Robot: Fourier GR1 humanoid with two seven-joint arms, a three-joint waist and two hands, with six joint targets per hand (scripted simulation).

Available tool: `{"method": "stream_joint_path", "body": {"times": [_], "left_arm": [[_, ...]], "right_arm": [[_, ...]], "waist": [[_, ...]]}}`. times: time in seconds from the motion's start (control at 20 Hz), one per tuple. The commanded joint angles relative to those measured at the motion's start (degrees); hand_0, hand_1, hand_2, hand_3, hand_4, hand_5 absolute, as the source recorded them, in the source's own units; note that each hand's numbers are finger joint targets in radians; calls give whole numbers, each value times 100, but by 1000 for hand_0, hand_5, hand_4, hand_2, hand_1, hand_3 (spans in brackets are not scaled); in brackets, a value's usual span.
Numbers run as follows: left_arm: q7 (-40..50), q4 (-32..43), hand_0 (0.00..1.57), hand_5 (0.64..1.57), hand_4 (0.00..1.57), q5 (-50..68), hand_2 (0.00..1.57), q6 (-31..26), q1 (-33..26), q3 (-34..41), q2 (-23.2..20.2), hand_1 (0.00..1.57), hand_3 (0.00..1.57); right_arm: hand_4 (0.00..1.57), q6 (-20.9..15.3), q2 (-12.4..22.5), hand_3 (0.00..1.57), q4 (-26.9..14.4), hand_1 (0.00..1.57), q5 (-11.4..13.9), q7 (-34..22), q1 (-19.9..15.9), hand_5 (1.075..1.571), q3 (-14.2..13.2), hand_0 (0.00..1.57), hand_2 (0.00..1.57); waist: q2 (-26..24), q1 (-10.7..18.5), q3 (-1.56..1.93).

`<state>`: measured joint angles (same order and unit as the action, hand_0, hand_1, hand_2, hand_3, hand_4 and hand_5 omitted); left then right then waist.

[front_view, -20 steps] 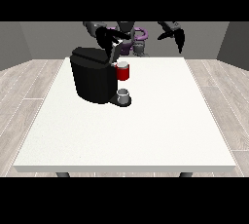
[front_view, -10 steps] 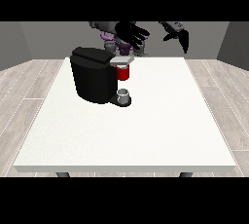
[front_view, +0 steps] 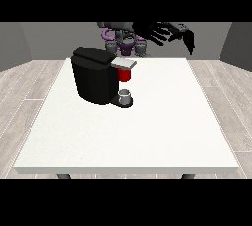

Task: Insert the coffee pod into the coffee machine and close the lid

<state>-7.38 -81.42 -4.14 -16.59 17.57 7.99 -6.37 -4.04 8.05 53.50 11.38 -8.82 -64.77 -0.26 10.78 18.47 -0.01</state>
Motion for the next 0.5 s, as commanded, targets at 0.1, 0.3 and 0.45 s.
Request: {"method": "stream_joint_path", "body": {"times": [0.1,0.3,0.45], "left_arm": [[137,-82,0,1571,418,171,0,-234,292,-98,-43,0,0],[-72,171,0,1571,254,373,0,-293,434,216,-228,0,0],[-147,-96,0,1571,203,226,0,-235,329,-1,-132,0,0]], "right_arm": [[0,-248,35,0,-407,0,265,-124,-810,1571,-81,0,0],[0,-46,93,0,-469,0,220,-11,-1106,1571,-128,0,0],[0,48,346,0,-740,0,150,160,-1235,1571,-359,0,0]], "waist": [[274,383,-3],[532,322,-4],[640,517,-1]]}}
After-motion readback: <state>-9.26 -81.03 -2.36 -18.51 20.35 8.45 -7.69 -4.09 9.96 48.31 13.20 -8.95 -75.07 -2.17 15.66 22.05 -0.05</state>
